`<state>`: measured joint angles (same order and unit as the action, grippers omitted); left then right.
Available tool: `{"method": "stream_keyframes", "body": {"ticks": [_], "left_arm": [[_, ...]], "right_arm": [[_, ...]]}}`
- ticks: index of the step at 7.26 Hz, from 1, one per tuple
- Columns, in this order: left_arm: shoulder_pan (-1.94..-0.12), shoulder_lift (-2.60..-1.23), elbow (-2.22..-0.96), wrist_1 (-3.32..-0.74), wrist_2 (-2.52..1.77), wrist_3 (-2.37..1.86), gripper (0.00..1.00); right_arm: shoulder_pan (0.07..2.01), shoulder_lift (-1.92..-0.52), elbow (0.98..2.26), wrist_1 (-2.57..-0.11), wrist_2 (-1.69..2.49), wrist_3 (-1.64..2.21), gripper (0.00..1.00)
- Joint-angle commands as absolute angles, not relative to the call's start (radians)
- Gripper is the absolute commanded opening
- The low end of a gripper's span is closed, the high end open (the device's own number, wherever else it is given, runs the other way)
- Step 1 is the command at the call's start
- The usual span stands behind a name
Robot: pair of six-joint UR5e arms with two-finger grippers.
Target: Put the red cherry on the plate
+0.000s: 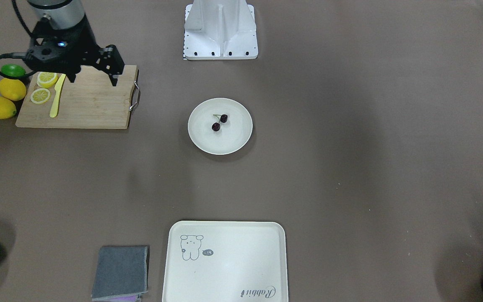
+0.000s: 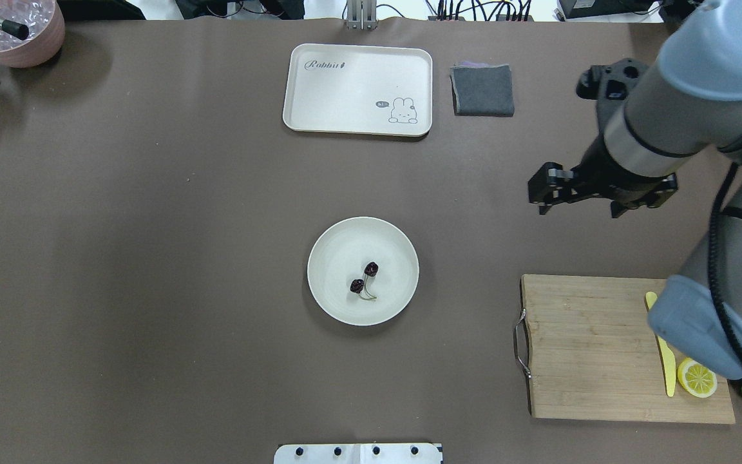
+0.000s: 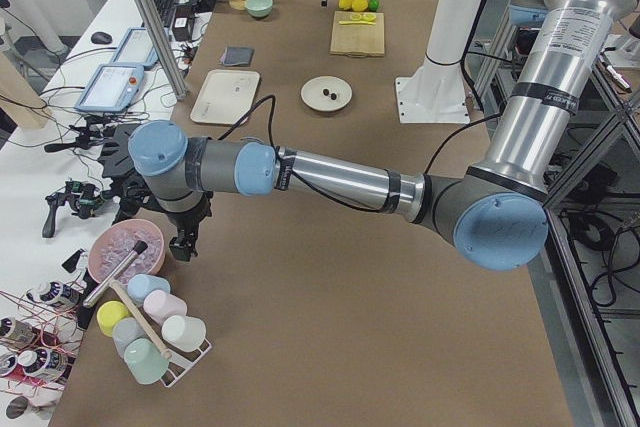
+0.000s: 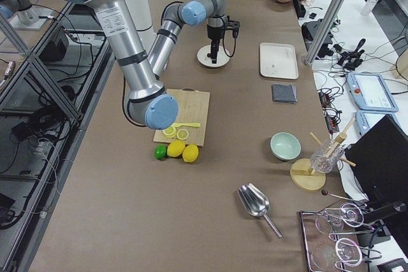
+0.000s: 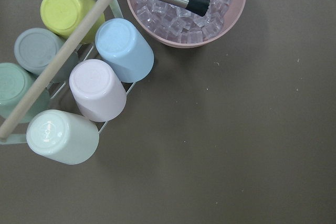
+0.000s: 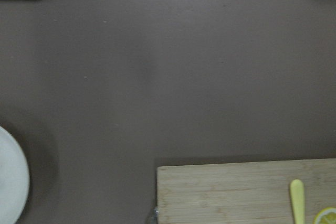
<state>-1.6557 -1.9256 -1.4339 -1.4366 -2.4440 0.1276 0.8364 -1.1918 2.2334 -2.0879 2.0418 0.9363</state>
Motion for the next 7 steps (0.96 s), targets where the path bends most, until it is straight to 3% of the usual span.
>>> {"method": "stream_keyframes", "body": {"ticks": [1, 3, 5, 7], "left_arm": [[-1.623, -1.93, -1.437, -1.442, -2.447, 0.129, 0.98], [-1.623, -1.921, -1.471, -1.442, -2.442, 0.133, 0.98], [-1.625, -1.863, -1.547, -1.437, -2.447, 0.135, 0.98], [-1.621, -1.844, -1.562, -1.434, -2.442, 0.132, 0.98]], "right_arm": [[1.004, -1.349, 2.232, -2.089, 2.127, 0.627, 1.0], [1.186, -1.461, 2.183, -2.083, 2.144, 0.304, 1.0], [1.424, -1.465, 1.998, -2.082, 2.242, -0.066, 1.0], [1.537, -1.468, 1.87, -2.08, 2.249, -0.297, 1.0]]}}
